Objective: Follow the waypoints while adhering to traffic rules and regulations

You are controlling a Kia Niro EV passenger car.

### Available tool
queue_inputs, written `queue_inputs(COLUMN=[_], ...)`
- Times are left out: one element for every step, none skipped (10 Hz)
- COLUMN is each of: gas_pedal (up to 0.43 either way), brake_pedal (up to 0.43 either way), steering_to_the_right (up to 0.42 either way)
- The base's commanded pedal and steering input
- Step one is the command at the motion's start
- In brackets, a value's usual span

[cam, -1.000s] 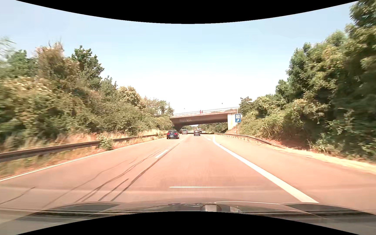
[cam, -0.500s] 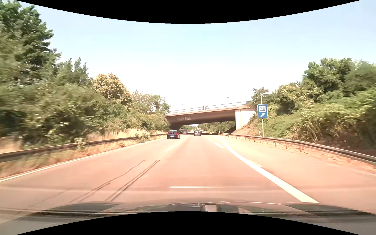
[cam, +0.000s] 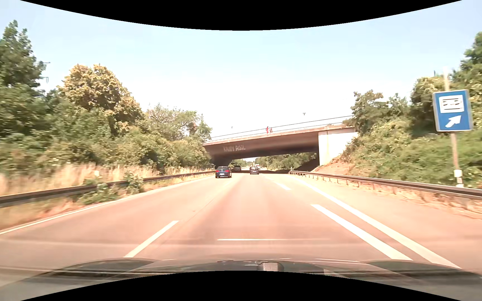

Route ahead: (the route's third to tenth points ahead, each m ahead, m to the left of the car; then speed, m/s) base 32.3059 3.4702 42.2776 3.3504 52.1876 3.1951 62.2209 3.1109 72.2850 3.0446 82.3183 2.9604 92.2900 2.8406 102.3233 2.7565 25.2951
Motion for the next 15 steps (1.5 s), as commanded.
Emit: queue_inputs(gas_pedal=[0.157,0.157,0.157,0.157,0.157,0.157,0.157,0.157,0.157,0.157,0.157,0.157,0.157,0.157,0.157], brake_pedal=[0.0,0.0,0.0,0.0,0.0,0.0,0.0,0.0,0.0,0.0,0.0,0.0,0.0,0.0,0.0], steering_to_the_right=[-0.005,-0.005,-0.005,-0.005,-0.005,-0.005,-0.005,-0.005,-0.005,-0.005,-0.005,-0.005,-0.005,-0.004,-0.004])
